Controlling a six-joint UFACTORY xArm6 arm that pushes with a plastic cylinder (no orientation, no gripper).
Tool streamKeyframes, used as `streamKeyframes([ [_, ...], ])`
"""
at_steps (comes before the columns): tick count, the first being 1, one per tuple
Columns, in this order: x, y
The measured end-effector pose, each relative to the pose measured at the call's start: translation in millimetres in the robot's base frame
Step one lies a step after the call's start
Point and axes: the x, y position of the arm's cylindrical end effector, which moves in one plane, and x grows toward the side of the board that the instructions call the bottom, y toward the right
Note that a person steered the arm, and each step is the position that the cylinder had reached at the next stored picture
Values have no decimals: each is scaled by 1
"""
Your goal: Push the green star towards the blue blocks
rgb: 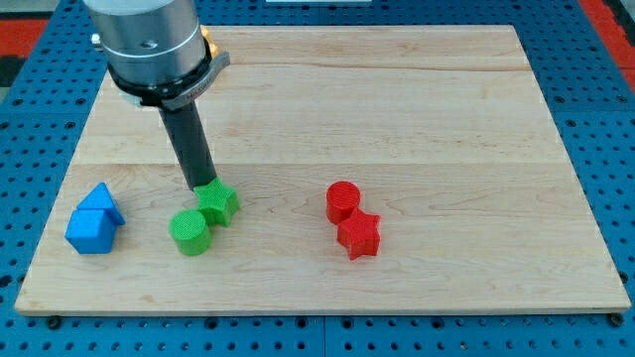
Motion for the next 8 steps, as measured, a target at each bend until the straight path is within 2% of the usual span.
streamKeyframes([
  [1,-2,1],
  [2,-24,18],
  [3,-23,41],
  [5,8,42],
  [8,25,61],
])
